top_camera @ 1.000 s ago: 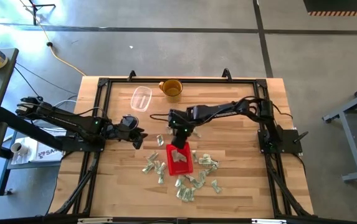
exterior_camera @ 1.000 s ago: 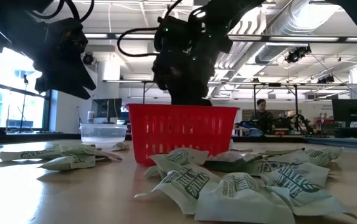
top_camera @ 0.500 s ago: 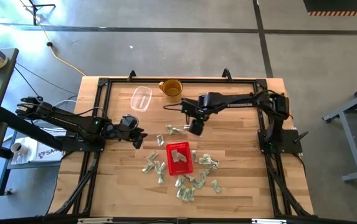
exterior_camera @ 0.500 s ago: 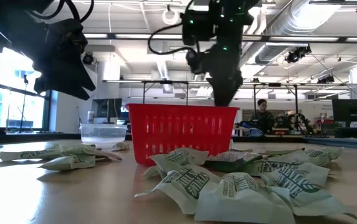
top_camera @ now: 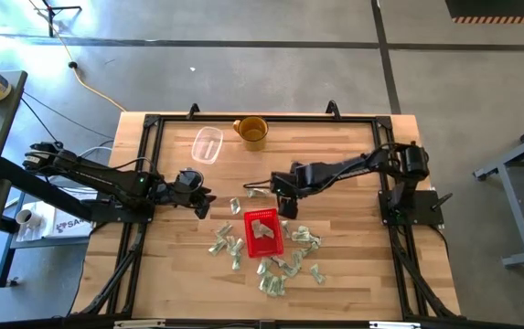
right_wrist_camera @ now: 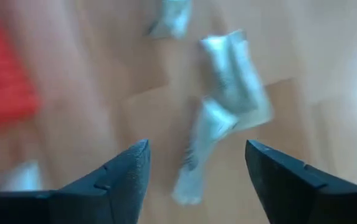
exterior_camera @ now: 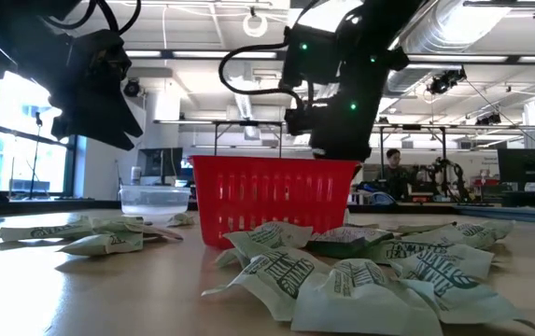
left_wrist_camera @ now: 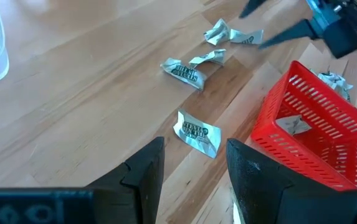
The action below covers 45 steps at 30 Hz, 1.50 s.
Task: Pick and place Stevia / Truvia into bins
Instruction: Put the white stevia packet into the red basket
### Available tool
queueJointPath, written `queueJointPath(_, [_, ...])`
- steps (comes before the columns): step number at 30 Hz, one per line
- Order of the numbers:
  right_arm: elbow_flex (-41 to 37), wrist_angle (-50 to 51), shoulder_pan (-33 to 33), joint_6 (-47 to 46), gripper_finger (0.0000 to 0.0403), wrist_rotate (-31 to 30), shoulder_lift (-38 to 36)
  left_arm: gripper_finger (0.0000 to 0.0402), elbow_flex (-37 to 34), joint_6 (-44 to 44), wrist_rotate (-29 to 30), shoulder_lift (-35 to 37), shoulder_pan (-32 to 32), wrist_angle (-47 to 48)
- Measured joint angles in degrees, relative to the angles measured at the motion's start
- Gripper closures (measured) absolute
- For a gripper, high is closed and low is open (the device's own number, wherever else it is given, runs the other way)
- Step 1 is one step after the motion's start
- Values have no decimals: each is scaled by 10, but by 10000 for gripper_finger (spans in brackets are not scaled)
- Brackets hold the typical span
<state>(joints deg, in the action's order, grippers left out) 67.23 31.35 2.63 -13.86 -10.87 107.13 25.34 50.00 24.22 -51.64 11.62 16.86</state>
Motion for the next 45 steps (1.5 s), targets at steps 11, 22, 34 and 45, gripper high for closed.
queueJointPath(11, [-42,-19,39,-1,245,58,1,197,0,0,13,0,0,0])
queueJointPath(22, [-32,-22,35,-17,382,162,2,197,0,15,19,0,0,0])
queueJointPath(34, [150,57,2,-2,392,144,-29,197,0,18,20,0,0,0])
queueJointPath(45, [180,69,-6,-88,303,408,44,197,0,-7,-75,-26,0,6])
